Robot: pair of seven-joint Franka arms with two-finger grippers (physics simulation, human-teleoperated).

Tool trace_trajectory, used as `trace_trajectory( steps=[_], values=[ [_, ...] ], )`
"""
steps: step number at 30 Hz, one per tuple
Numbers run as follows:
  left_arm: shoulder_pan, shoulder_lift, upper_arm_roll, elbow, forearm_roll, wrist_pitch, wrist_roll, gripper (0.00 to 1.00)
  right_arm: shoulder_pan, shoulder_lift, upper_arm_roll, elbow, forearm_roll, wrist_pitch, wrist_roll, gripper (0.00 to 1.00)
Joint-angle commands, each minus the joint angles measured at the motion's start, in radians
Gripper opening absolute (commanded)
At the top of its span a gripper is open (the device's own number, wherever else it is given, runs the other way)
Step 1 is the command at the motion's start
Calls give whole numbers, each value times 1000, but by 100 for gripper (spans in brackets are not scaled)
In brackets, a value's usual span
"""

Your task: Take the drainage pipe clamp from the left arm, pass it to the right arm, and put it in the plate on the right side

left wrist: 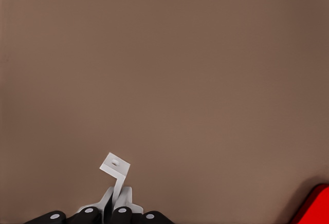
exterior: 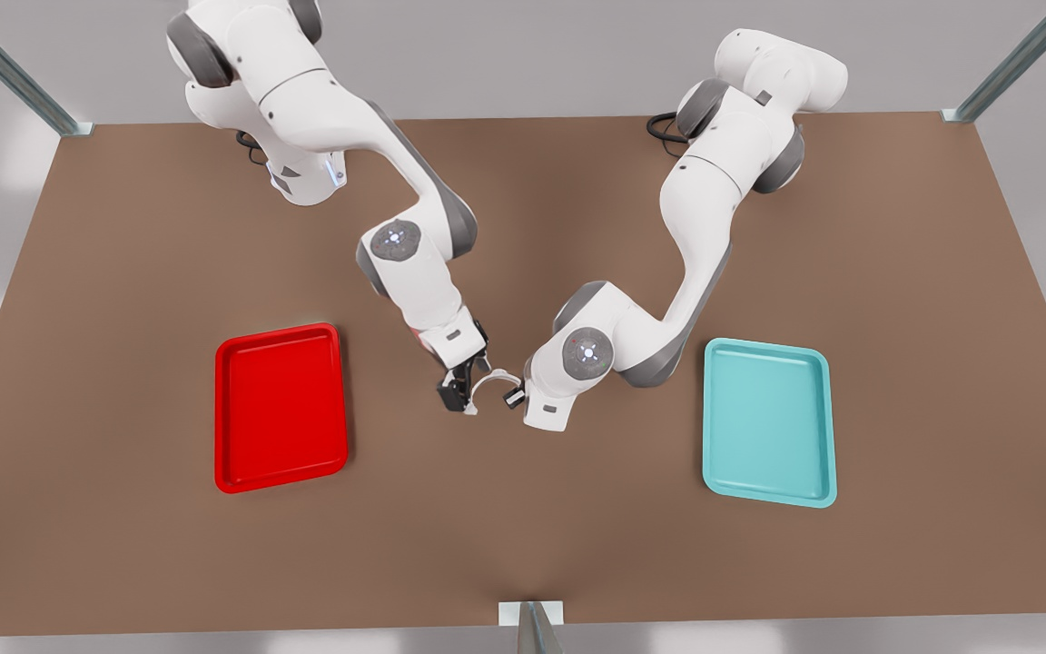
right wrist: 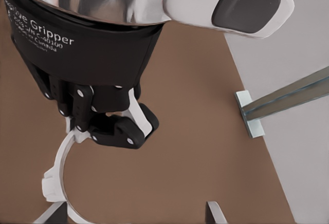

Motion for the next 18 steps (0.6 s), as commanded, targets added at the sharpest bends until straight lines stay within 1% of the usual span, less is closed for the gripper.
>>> trace_trajectory(
  steps=[1, 6, 12, 14, 17, 18],
  values=[
    [0, -3, 0, 0, 0, 4, -109, 21, 1, 6, 0, -1, 3, 37, -536, 100],
    [0, -3, 0, 3, 0, 7, -109, 21, -12, 24, 5, -4, 21, 37, -567, 100],
    [0, -3, 0, 3, 0, 7, -109, 21, -12, 18, 6, -57, 29, 42, -576, 100],
    [0, -3, 0, 3, 0, 7, -109, 21, -12, 10, 6, -94, 29, 85, -576, 100],
    [0, -3, 0, 3, 0, 15, -112, 21, -12, 67, 17, -93, 37, 186, -573, 100],
    [0, -3, 0, 3, 0, 16, -114, 21, -13, 72, 22, -91, 38, 192, -574, 100]
  ],
)
